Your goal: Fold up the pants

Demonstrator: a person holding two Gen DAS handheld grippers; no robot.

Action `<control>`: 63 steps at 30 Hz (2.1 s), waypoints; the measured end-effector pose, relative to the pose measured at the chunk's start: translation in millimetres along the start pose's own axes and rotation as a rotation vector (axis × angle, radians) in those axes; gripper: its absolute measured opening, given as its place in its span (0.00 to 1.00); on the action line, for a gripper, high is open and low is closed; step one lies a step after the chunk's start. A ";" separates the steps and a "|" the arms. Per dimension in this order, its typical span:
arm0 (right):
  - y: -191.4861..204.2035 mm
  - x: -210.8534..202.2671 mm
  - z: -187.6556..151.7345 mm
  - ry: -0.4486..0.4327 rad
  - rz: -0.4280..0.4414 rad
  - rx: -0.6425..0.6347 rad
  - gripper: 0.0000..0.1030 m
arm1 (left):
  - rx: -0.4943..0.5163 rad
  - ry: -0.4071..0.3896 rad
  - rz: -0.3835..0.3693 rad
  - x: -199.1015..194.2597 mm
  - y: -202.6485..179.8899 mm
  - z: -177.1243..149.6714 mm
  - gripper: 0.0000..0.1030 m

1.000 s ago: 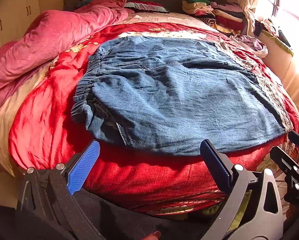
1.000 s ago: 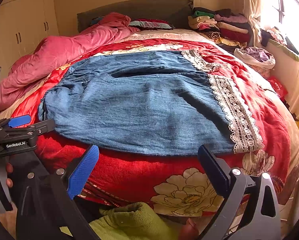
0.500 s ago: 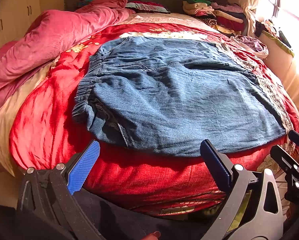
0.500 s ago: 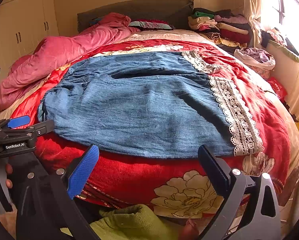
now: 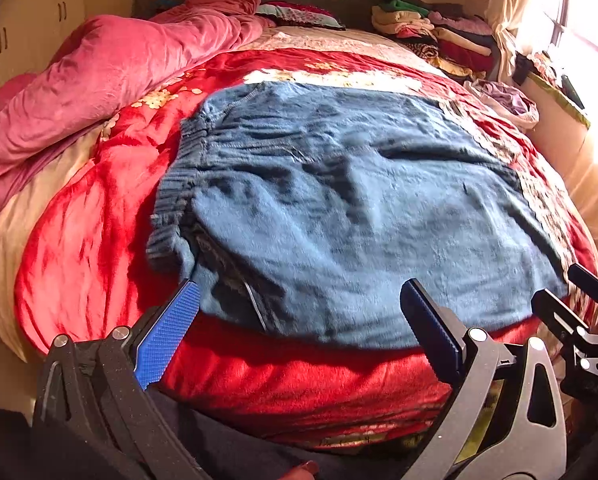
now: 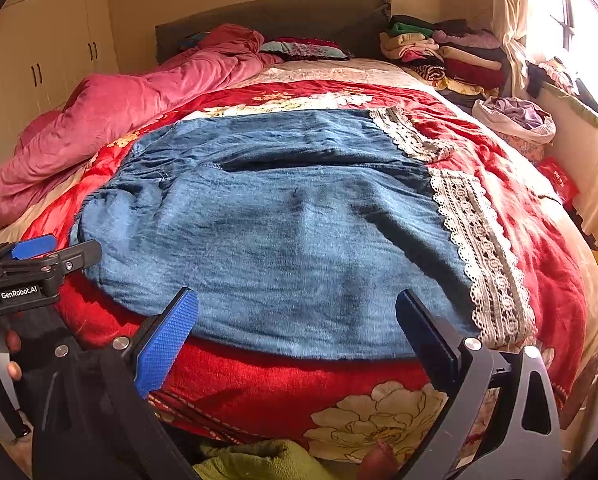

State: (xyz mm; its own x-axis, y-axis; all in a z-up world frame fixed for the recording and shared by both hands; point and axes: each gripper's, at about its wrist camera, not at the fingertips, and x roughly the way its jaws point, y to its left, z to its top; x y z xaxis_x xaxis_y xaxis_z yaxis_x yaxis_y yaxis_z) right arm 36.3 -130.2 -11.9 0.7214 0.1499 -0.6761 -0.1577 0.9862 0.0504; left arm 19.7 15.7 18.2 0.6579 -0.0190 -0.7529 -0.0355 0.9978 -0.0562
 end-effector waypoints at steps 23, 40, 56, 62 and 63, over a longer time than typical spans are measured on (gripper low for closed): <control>38.2 143.1 154.9 0.117 0.144 -0.211 0.96 | -0.116 0.103 0.062 113.9 114.5 133.8 0.91; 59.7 246.0 239.2 0.159 0.168 -0.378 0.96 | -0.095 0.103 0.042 175.4 133.4 179.8 0.86; 121.2 286.0 246.3 0.171 0.188 -0.809 0.91 | 0.035 -0.048 -0.091 130.6 107.1 177.7 0.05; 136.2 273.0 226.6 0.186 0.305 -0.874 0.15 | 0.077 -0.122 -0.068 107.0 90.7 166.8 0.05; 135.6 265.6 222.5 0.167 0.297 -0.870 0.13 | 0.086 -0.128 -0.054 106.4 88.6 164.9 0.05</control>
State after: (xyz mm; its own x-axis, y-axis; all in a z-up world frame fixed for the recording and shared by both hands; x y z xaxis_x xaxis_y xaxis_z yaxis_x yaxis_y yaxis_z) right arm 356.6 58.9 -21.1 0.4750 0.3090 -0.8239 -0.8183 0.4996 -0.2844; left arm 210.6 112.6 41.2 0.7478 -0.0701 -0.6602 0.0634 0.9974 -0.0341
